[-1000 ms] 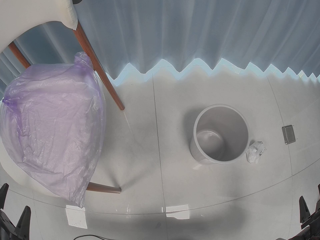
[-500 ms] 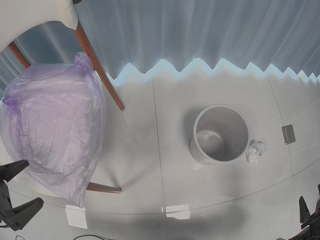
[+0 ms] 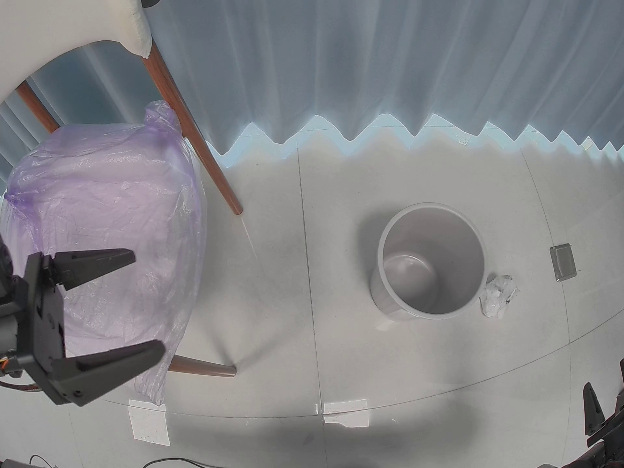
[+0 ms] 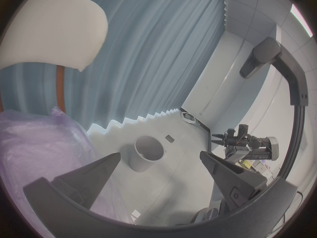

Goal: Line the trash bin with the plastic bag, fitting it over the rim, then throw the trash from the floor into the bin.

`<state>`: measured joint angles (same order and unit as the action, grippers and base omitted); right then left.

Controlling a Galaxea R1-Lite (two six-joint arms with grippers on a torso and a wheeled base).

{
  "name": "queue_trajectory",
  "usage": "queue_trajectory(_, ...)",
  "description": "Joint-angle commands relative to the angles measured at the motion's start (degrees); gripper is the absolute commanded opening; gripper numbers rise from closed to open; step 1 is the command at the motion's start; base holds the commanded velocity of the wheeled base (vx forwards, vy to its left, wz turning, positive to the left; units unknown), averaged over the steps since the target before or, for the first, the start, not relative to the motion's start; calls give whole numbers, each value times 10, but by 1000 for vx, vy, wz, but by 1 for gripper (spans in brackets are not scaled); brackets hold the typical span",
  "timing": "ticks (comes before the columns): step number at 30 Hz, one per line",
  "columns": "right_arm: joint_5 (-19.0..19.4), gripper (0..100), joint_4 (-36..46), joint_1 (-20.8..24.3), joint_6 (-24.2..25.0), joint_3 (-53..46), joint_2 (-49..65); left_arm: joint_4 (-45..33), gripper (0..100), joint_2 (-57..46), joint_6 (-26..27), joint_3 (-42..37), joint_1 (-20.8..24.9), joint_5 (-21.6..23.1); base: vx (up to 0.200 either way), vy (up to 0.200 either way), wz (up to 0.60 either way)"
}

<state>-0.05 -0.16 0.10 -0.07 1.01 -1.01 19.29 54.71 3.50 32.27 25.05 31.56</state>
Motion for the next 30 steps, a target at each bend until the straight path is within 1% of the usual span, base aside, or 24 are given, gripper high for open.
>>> queue_trajectory(1, 0, 100, 0, 0, 0, -10, 8, 0, 100, 74, 29, 24, 43, -28, 0, 0, 0)
queue_trajectory(2, 0, 100, 0, 0, 0, -10, 9, 0, 100, 86, 32, 31, 59, -55, 0, 0, 0)
queue_trajectory(3, 0, 100, 0, 0, 0, -10, 9, 0, 100, 90, 32, 33, 63, -62, 0, 0, 0)
queue_trajectory(4, 0, 100, 0, 0, 0, -10, 9, 4, 100, 116, 31, 46, 90, -114, 0, 0, 0)
queue_trajectory(5, 0, 100, 0, 0, 0, -10, 9, 3, 100, 127, 29, 56, 106, -145, 0, 0, 0)
queue_trajectory(6, 0, 100, 0, 0, 0, -10, 9, 3, 100, 127, 29, 56, 106, -145, 0, 0, 0)
queue_trajectory(7, 0, 100, 0, 0, 0, -10, 9, -4, 100, 152, 27, 82, 147, -209, 0, 0, 0)
queue_trajectory(8, 0, 100, 0, 0, 0, -10, 9, -4, 100, 152, 27, 82, 147, -209, 0, 0, 0)
queue_trajectory(9, 0, 100, 0, 0, -1, -10, 9, -12, 100, 182, 27, 101, 180, -277, 0, 0, 0)
queue_trajectory(10, 0, 100, 0, 0, 0, -10, 9, -16, 100, 197, 28, 107, 196, -311, 0, 0, 0)
queue_trajectory(11, 0, 100, 0, 0, 0, -10, 9, -17, 100, 202, 28, 109, 199, -322, 0, 0, 0)
queue_trajectory(12, 0, 100, 0, 0, -1, -10, 9, -19, 100, 224, 33, 125, 218, -378, 0, 0, 0)
queue_trajectory(13, 0, 100, 0, 0, 0, -10, 8, -19, 100, 239, 33, 135, 226, -410, 0, 0, 0)
queue_trajectory(14, 0, 100, 0, 0, 0, -10, 9, -20, 100, 247, 33, 141, 232, -426, 0, 0, 0)
queue_trajectory(15, 0, 100, 0, 0, 0, -10, 9, -19, 100, 265, 34, 153, 243, -464, 0, 0, 0)
queue_trajectory(16, 0, 100, 0, 0, 0, -10, 9, -19, 100, 274, 34, 158, 248, -487, 0, 0, 0)
queue_trajectory(17, 0, 100, 0, 0, 0, -10, 9, -19, 100, 274, 34, 158, 248, -487, 0, 0, 0)
queue_trajectory(18, 0, 100, 0, 0, 0, -10, 9, -19, 100, 288, 38, 171, 250, -534, 0, 0, 0)
queue_trajectory(19, 0, 100, 0, 0, 0, -10, 9, -20, 100, 295, 45, 177, 250, -558, 0, 0, 0)
queue_trajectory(22, 0, 100, 0, 0, 0, -10, 9, -20, 100, 300, 85, 183, 237, -604, 0, 0, 0)
queue_trajectory(23, 0, 100, 0, 0, 0, -10, 9, -20, 100, 300, 108, 183, 221, -623, 0, 0, 0)
queue_trajectory(26, 0, 100, 0, 0, 0, -10, 9, -19, 100, 301, 158, 184, 194, -650, 0, 0, 0)
queue_trajectory(27, 0, 100, 0, 0, 0, -10, 9, -17, 100, 302, 191, 184, 187, -662, 0, 0, 0)
queue_trajectory(30, 0, 100, 0, 0, 0, -10, 9, -13, 100, 309, 214, 187, 187, -685, 0, 0, 0)
